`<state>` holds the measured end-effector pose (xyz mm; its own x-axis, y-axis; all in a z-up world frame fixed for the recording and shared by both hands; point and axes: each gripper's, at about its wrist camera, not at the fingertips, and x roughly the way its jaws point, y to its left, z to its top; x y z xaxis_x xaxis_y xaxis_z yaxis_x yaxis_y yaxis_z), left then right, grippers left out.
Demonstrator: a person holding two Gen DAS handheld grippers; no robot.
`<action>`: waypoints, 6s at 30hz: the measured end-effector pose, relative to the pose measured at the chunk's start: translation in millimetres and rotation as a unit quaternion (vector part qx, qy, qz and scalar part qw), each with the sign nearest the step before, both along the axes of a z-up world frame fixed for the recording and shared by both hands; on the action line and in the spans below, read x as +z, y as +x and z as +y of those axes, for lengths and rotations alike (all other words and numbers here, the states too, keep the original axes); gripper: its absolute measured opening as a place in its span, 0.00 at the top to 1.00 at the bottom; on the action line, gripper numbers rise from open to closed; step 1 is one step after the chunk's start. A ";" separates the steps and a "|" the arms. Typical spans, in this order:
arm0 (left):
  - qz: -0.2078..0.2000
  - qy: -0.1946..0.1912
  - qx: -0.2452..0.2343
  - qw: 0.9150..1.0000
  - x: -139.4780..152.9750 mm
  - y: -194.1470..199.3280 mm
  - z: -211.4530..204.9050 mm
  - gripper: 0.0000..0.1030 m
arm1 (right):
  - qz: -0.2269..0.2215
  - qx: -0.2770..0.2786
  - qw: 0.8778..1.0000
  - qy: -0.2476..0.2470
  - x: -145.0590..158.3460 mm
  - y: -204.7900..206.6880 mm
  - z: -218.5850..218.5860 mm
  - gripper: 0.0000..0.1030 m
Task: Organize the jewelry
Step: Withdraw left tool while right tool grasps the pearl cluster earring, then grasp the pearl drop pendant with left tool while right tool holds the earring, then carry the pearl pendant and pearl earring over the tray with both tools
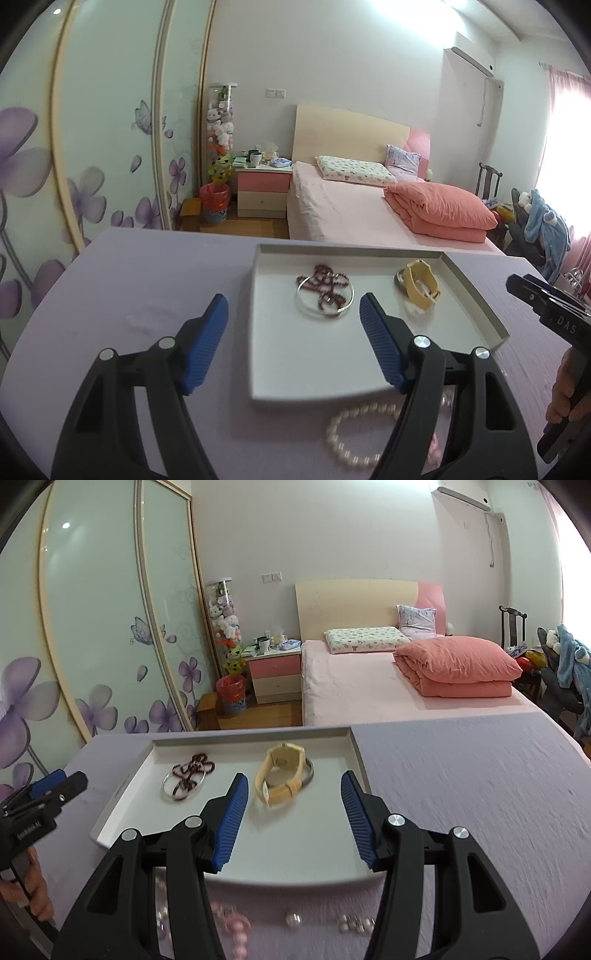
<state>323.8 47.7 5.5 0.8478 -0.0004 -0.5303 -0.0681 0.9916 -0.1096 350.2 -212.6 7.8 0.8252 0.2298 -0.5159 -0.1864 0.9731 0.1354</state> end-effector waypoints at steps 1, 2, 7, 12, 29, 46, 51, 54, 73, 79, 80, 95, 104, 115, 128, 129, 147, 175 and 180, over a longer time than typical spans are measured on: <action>0.000 -0.003 0.003 1.000 -0.5 -7.0 3.8 0.27 | 0.002 0.000 1.000 -0.002 -2.3 -2.5 -2.3 0.48; 0.001 -0.005 0.007 1.000 -0.7 -11.8 7.1 0.26 | 0.005 0.001 1.000 -0.004 -5.3 -6.5 -4.2 0.48; 0.006 -0.006 0.015 1.000 -9.0 -35.9 18.7 0.25 | 0.039 0.005 0.999 -0.015 -26.6 -17.9 -16.5 0.48; 0.019 -0.011 0.018 1.000 -16.3 -42.2 24.7 0.25 | 0.096 -0.003 0.994 -0.042 -55.3 -14.9 -29.3 0.49; 0.036 -0.024 0.016 0.999 -28.4 -44.5 27.2 0.25 | 0.155 0.015 0.985 -0.080 -84.7 -12.0 -17.1 0.91; 0.057 -0.045 -0.027 0.997 -38.5 -67.2 8.1 0.22 | 0.157 -0.017 0.987 -0.029 -85.8 -57.1 -44.3 0.92; 0.082 -0.029 -0.055 0.995 -47.8 -78.0 -11.2 0.22 | 0.154 -0.024 0.986 -0.056 -85.2 -56.8 -36.1 0.92; 0.097 -0.014 -0.070 0.993 -54.2 -85.3 -23.2 0.22 | 0.152 -0.027 0.985 -0.072 -84.8 -59.3 -34.0 0.92; 0.164 0.033 -0.081 0.982 -82.8 -78.6 -69.5 0.50 | 0.154 -0.026 0.986 -0.066 -84.9 -66.0 -39.3 0.92; 0.169 0.040 -0.079 0.982 -83.1 -75.9 -75.4 0.57 | 0.155 -0.025 0.986 -0.062 -84.3 -67.0 -41.5 0.92; 0.169 0.041 -0.078 0.982 -83.2 -75.2 -76.1 0.58 | 0.154 -0.025 0.986 -0.063 -84.3 -66.9 -41.4 0.92; 0.168 0.058 -0.066 0.982 -82.6 -74.8 -80.2 0.84 | 0.155 -0.024 0.986 -0.062 -83.9 -66.4 -41.7 0.92; 0.165 0.036 -0.063 0.984 -81.8 -75.0 -72.2 0.85 | 0.155 -0.024 0.986 -0.062 -83.9 -66.4 -41.6 0.92; 0.132 -0.027 -0.030 0.990 -72.5 -75.2 -28.7 0.85 | 0.155 -0.024 0.986 -0.062 -84.0 -66.4 -42.0 0.92; 0.119 -0.055 -0.029 0.991 -71.0 -77.2 -20.5 0.85 | 0.154 -0.024 0.986 -0.065 -83.7 -65.6 -41.3 0.92; 0.119 -0.055 -0.029 0.991 -71.0 -77.3 -20.5 0.85 | 0.154 -0.024 0.986 -0.065 -83.7 -65.5 -41.3 0.92; 0.050 -0.030 -0.029 0.998 -22.5 -82.3 -29.1 0.85 | -0.007 0.005 1.000 -0.019 -13.4 -78.8 -25.8 0.93; -0.039 -0.002 -0.036 0.999 13.8 69.3 -61.0 0.85 | -0.098 0.000 0.995 0.020 25.2 50.2 28.0 0.93; -0.020 0.006 -0.035 0.999 -3.9 95.4 -60.0 0.85 | -0.062 -0.005 0.998 0.014 6.3 77.0 39.5 0.93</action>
<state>419.2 -12.3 1.6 0.8661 -0.0538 -0.4969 0.0056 0.9952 -0.0980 427.2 -173.1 14.1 0.8846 0.2344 -0.4032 -0.1941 0.9711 0.1387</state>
